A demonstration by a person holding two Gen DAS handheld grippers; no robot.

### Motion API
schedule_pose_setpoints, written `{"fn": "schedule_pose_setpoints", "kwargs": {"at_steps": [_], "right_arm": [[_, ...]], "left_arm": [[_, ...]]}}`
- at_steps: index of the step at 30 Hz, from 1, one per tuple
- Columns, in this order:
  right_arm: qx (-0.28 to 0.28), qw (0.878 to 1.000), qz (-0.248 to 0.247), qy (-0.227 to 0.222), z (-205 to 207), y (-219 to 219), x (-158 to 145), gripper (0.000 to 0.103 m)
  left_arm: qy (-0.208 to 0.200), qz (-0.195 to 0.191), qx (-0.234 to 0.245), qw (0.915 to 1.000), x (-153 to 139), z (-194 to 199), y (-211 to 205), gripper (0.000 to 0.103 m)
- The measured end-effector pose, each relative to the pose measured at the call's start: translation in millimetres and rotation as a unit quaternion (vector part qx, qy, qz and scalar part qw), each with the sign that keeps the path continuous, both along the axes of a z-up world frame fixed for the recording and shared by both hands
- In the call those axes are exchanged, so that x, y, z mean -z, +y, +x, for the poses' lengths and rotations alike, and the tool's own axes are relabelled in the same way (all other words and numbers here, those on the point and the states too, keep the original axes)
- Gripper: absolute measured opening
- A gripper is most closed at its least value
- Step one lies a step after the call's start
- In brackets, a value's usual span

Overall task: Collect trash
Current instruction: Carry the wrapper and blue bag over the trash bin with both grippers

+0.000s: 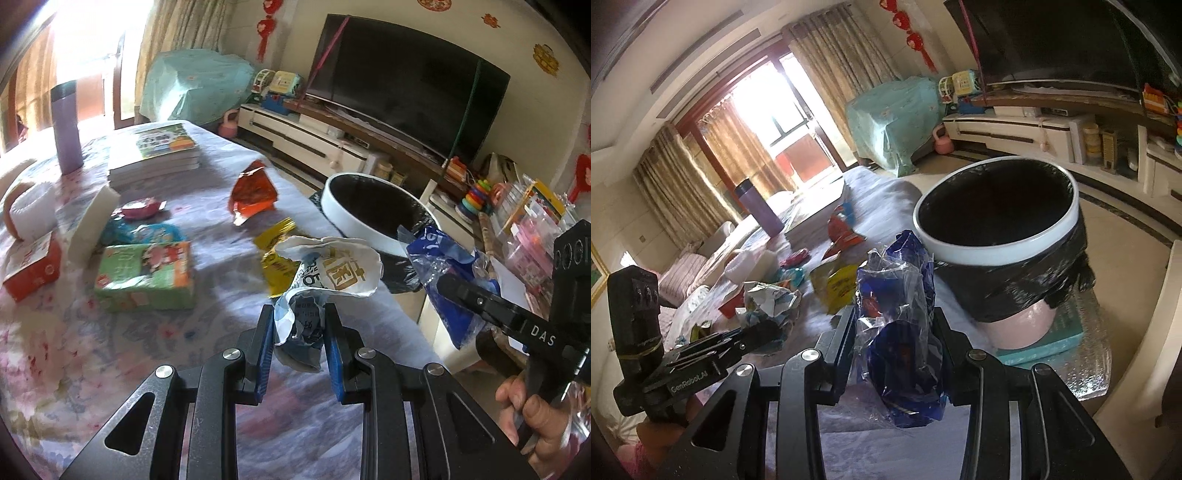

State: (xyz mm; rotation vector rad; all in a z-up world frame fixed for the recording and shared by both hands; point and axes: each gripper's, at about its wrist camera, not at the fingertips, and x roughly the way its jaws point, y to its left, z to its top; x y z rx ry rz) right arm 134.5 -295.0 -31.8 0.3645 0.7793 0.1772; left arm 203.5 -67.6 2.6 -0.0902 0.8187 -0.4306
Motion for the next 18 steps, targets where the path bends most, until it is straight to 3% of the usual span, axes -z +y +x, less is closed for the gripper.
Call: {"fn": "schedule_pose_setpoints", "kwargs": {"at_steps": [18], "right_arm": [[0.03, 1.0, -0.001, -0.004, 19, -38, -8, 0.04]], "left_arm": [[-0.002, 0.013, 0.04, 0.9991, -8, 28, -53, 0.025]]}}
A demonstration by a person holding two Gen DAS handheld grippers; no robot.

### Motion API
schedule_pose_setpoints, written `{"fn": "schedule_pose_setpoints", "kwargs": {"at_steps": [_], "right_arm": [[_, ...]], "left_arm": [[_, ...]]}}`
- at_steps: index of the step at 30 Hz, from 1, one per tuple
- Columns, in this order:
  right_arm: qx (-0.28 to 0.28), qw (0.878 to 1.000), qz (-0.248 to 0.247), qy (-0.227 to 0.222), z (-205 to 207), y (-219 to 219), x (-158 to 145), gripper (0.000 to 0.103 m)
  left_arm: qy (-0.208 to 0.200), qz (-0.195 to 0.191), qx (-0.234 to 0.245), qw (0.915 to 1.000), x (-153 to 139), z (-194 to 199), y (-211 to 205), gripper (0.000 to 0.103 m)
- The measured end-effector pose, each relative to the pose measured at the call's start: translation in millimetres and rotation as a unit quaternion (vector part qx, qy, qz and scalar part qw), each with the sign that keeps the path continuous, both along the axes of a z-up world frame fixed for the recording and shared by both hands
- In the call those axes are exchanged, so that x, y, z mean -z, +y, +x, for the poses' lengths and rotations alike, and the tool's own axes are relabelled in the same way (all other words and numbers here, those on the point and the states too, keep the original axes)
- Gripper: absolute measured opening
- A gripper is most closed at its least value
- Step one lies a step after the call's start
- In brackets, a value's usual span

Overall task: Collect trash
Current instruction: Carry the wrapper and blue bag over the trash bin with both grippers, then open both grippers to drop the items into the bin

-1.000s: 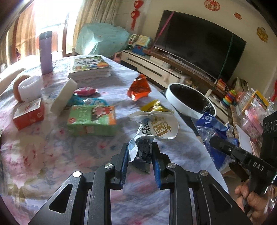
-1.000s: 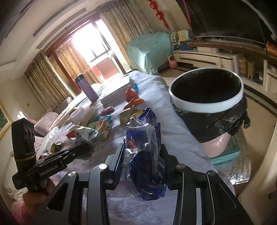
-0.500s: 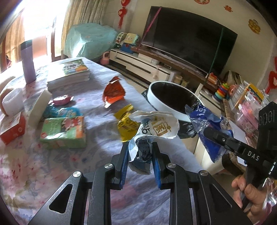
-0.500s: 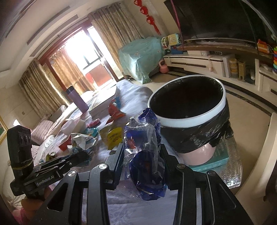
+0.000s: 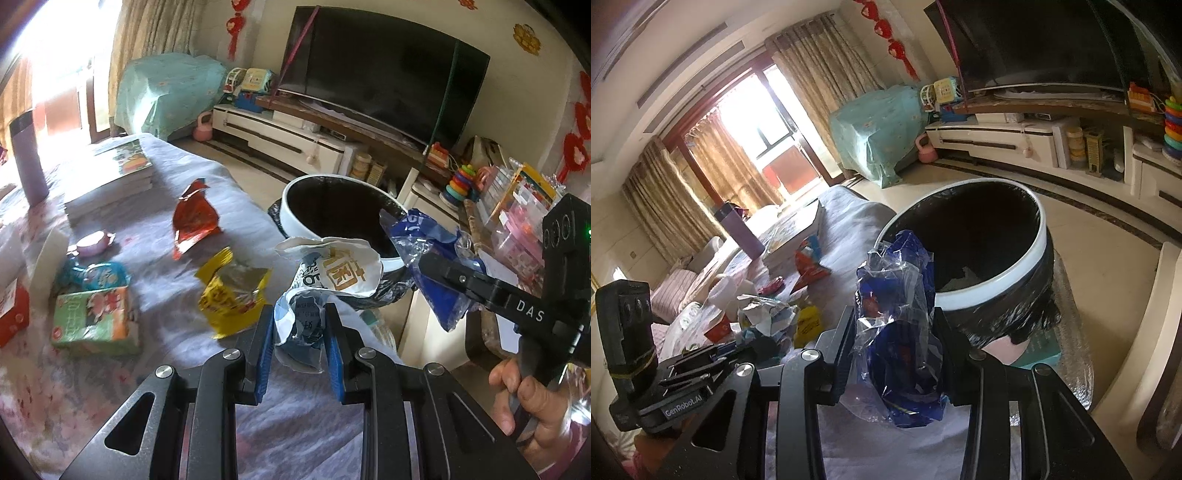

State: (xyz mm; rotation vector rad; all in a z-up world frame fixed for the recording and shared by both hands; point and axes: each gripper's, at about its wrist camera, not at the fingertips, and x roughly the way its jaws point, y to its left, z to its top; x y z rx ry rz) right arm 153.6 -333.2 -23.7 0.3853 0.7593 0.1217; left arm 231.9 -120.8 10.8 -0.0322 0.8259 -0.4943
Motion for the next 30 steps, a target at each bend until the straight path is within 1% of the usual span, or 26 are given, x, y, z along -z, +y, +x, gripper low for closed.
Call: {"fn": "schedule_pose_setpoints", "kwargs": {"at_steps": [12, 30], "right_arm": [[0.012, 1.0, -0.008, 0.004, 24, -24, -2, 0.04], [0.014, 0.999, -0.042, 0.02, 68, -45, -2, 0.042]], "left_arm": [[-0.006, 0.01, 0.018, 0.9998, -6, 36, -34, 0.025], [0.009, 0.018, 0.03, 0.9994, 6, 107, -76, 0.026]]}}
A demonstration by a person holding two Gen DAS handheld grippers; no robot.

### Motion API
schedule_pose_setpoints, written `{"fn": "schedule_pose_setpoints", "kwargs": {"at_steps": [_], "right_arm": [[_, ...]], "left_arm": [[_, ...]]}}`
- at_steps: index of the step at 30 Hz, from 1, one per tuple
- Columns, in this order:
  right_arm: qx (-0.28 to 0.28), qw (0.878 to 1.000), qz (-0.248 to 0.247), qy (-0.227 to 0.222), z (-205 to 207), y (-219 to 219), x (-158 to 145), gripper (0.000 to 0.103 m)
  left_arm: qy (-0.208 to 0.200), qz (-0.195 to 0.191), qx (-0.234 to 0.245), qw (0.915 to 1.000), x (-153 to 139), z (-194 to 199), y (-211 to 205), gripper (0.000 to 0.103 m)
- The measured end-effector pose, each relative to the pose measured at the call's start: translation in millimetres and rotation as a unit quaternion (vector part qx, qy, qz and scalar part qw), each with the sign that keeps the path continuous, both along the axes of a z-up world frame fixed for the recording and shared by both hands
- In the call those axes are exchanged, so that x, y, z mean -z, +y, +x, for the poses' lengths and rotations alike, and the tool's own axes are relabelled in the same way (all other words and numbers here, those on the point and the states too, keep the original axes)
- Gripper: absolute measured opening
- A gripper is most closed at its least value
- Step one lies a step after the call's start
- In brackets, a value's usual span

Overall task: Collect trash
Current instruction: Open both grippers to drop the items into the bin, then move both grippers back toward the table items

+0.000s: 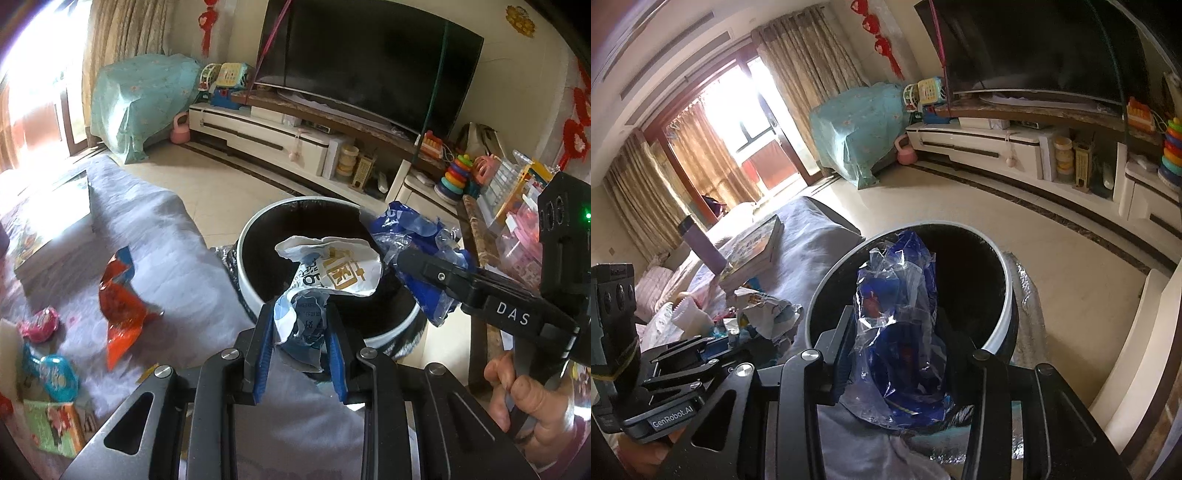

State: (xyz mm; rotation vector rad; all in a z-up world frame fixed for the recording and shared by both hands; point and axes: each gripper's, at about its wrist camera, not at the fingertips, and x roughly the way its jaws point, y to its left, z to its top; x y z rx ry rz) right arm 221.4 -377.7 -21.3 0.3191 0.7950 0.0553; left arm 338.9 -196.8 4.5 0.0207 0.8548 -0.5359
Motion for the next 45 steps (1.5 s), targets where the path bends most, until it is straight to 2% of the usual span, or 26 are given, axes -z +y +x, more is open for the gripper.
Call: {"fn": "schedule_pose_setpoints", "kwargs": {"at_steps": [17, 24, 27, 28, 29, 30, 31, 32, 34, 40, 45], "right_arm": [[-0.005, 1.0, -0.011, 0.023, 38, -13, 11, 0.043], [-0.006, 0.999, -0.014, 0.031, 46, -17, 16, 0.043], [-0.005, 0.999, -0.014, 0.033, 50, -17, 17, 0.043], [-0.004, 0.999, -0.014, 0.034, 51, -18, 18, 0.043], [-0.004, 0.999, -0.013, 0.033, 51, -18, 18, 0.045], [-0.005, 0.999, -0.012, 0.034, 52, -19, 18, 0.047], [-0.004, 0.999, -0.011, 0.035, 53, -20, 19, 0.054], [-0.002, 0.999, -0.008, 0.035, 53, -21, 19, 0.061], [0.001, 0.999, -0.004, 0.033, 52, -23, 18, 0.066], [0.007, 1.0, 0.0, 0.017, 45, -24, 8, 0.072], [0.007, 1.0, 0.007, 0.003, 33, -18, 0, 0.082]], "left_arm": [[0.017, 0.012, -0.006, 0.9998, 18, 53, -28, 0.026], [0.021, 0.014, -0.007, 0.9997, 25, 64, -38, 0.027], [0.023, 0.016, -0.006, 0.9996, 27, 67, -41, 0.028], [0.022, 0.016, -0.009, 0.9996, 28, 67, -41, 0.032], [0.024, 0.016, -0.012, 0.9995, 28, 68, -40, 0.037], [0.024, 0.015, -0.016, 0.9995, 28, 68, -40, 0.051], [0.022, 0.011, -0.022, 0.9995, 27, 67, -38, 0.06], [0.02, 0.009, -0.024, 0.9995, 25, 66, -38, 0.062], [0.019, 0.006, -0.024, 0.9995, 23, 64, -36, 0.063], [0.012, 0.004, -0.026, 0.9996, 19, 48, -24, 0.064], [0.006, -0.004, -0.034, 0.9994, 17, 24, -3, 0.068]]}}
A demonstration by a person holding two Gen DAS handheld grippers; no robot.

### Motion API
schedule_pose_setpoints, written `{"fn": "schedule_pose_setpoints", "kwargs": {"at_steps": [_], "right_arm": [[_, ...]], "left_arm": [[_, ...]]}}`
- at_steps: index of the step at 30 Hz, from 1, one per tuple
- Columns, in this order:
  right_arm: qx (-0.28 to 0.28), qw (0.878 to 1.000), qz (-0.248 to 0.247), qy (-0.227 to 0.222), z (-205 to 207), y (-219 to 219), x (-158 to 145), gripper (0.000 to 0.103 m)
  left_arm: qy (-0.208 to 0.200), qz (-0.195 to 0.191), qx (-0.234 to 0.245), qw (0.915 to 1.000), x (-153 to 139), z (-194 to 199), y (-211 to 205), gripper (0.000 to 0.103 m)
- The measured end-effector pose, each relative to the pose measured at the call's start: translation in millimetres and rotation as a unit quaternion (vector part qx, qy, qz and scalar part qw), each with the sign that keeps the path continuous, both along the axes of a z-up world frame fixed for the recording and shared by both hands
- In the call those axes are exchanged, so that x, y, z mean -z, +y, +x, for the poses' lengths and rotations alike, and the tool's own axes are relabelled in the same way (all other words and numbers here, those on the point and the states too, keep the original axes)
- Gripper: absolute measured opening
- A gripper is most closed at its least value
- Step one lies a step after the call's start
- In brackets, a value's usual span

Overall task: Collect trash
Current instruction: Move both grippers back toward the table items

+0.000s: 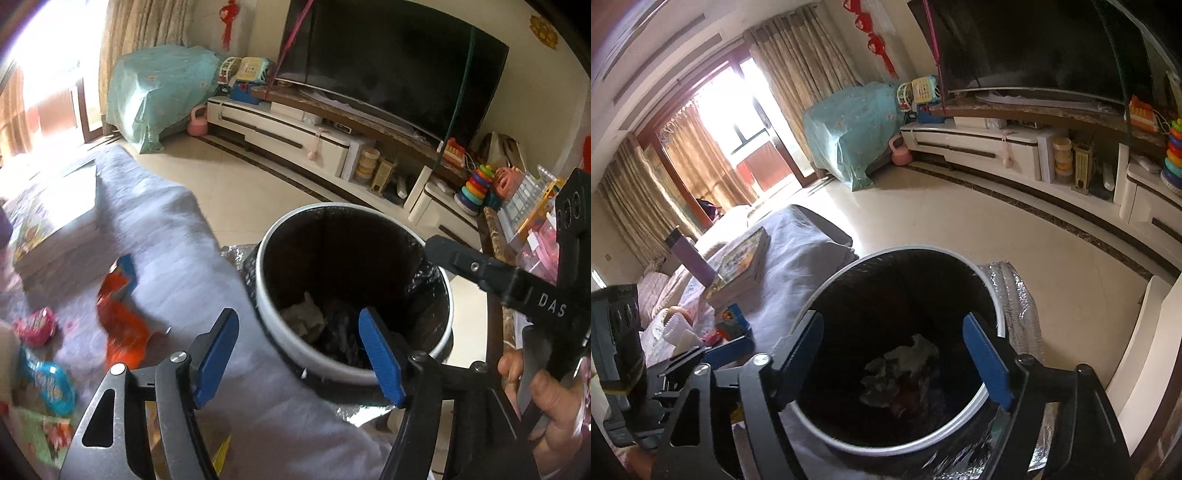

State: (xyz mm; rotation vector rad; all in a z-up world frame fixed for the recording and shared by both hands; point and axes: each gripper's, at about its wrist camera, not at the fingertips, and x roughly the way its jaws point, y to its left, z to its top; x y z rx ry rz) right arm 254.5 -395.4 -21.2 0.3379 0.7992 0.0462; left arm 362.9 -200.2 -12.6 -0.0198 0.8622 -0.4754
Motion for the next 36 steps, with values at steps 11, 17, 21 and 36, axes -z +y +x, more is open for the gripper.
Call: {"fn": "schedule_pose_setpoints", "kwargs": {"at_steps": [11, 17, 21, 36], "right_arm": [[-0.014, 0.999, 0.028, -0.005, -35, 31, 0, 0.089], [-0.038, 0.999, 0.035, 0.003, -51, 59, 7, 0.089], [-0.046, 0.998, 0.039, 0.01, -60, 73, 13, 0.089], [-0.087, 0.995, 0.046, 0.024, -78, 125, 25, 0.09]], "left_arm": [[0.009, -0.025, -0.037, 0.999, 2, -55, 69, 0.068], [0.012, -0.036, -0.057, 0.9976, 0, -83, 103, 0.068], [0.009, -0.039, -0.068, 0.9969, -5, -98, 124, 0.068], [0.012, -0.032, -0.124, 0.9917, -4, -143, 192, 0.074]]}}
